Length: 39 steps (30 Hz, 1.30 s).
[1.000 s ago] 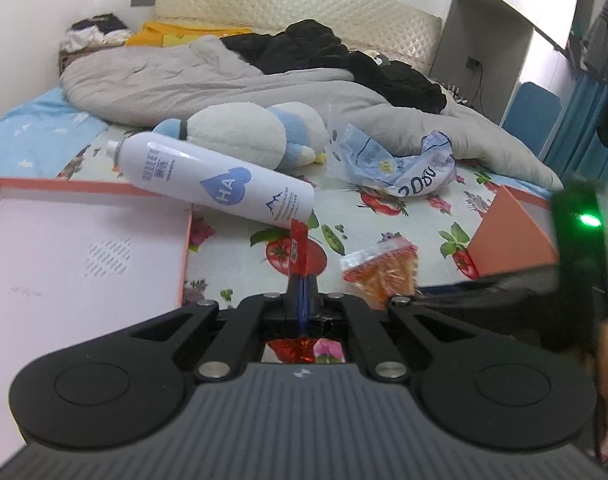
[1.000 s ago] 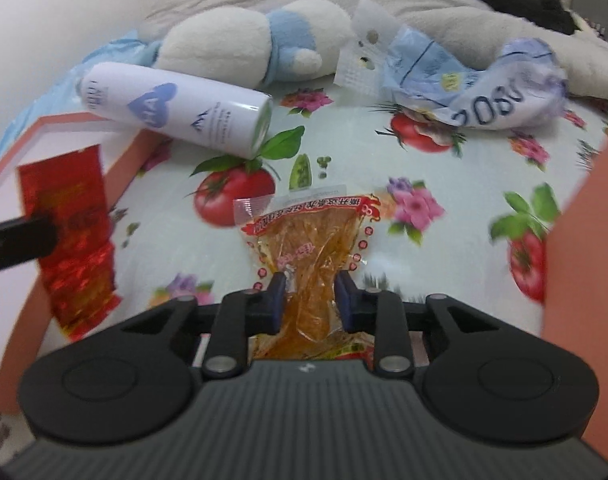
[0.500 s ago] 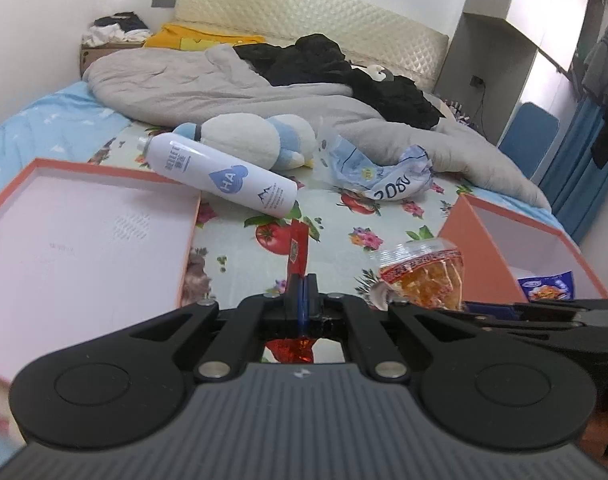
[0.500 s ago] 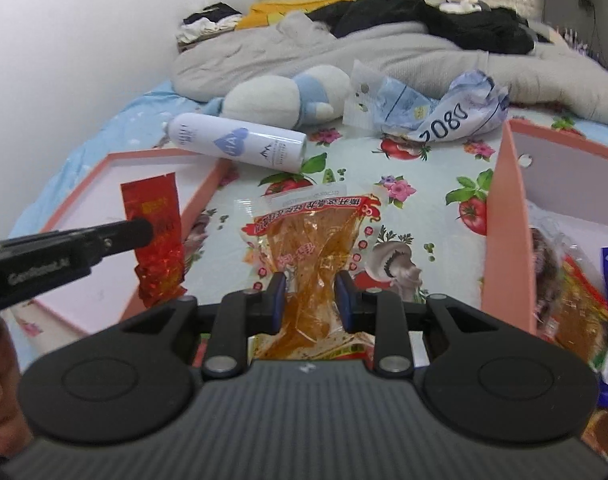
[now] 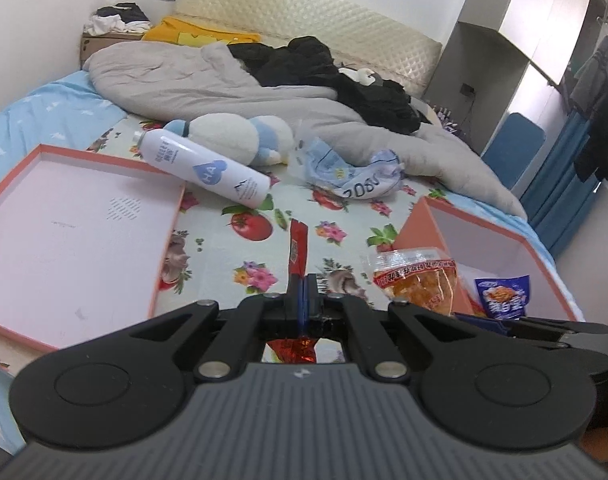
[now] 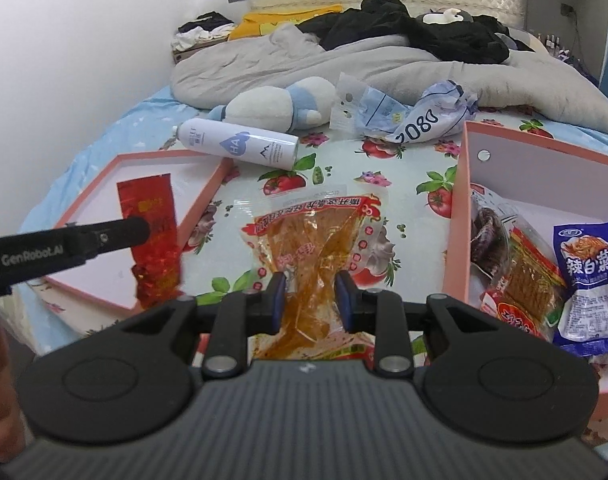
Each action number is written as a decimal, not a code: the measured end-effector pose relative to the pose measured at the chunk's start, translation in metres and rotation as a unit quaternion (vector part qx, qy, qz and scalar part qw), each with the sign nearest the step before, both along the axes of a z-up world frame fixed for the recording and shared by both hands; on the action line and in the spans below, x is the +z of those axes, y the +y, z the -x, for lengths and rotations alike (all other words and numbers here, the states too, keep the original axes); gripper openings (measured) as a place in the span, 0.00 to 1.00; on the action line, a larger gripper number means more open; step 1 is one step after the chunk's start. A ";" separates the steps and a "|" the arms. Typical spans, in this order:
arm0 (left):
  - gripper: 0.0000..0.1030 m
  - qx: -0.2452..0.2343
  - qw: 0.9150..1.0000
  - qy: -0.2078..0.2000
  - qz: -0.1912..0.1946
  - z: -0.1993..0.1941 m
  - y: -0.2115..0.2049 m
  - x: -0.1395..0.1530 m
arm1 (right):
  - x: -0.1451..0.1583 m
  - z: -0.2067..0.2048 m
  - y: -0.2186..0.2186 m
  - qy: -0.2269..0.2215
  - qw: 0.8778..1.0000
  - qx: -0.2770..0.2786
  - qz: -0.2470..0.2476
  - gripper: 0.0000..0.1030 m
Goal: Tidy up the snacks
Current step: 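Carry the orange bag and red packet toward the pink box with both tools, then open both tools over the pink box to drop the orange bag and red packet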
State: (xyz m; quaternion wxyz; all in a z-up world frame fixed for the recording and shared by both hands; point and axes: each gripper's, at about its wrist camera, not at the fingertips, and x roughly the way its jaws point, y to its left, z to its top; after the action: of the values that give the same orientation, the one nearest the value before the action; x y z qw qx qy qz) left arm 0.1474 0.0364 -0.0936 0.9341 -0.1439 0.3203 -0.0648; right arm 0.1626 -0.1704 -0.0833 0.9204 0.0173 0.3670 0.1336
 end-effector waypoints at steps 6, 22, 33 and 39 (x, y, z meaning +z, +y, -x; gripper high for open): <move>0.00 -0.016 1.000 -0.016 0.000 0.001 -0.014 0.027 | 0.026 0.009 -0.022 -0.024 0.999 -0.025 -0.006 0.29; 0.00 -0.116 0.990 -0.076 0.030 -0.023 -0.114 0.101 | 0.093 0.020 -0.114 -0.107 0.990 -0.093 -0.005 0.30; 0.00 -0.188 0.980 -0.042 0.044 -0.055 -0.199 0.080 | 0.068 0.010 -0.176 -0.085 0.984 -0.156 0.008 0.31; 0.00 -0.207 0.977 0.006 0.042 -0.084 -0.221 0.036 | 0.027 -0.010 -0.199 -0.048 0.981 -0.189 0.010 0.33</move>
State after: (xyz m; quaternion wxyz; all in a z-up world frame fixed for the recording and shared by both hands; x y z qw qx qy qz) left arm 0.2310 -0.1850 -0.0578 0.8916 -0.1142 0.3454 -0.2695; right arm 0.1730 -0.3698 -0.0565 0.9456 0.0711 0.3140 -0.0458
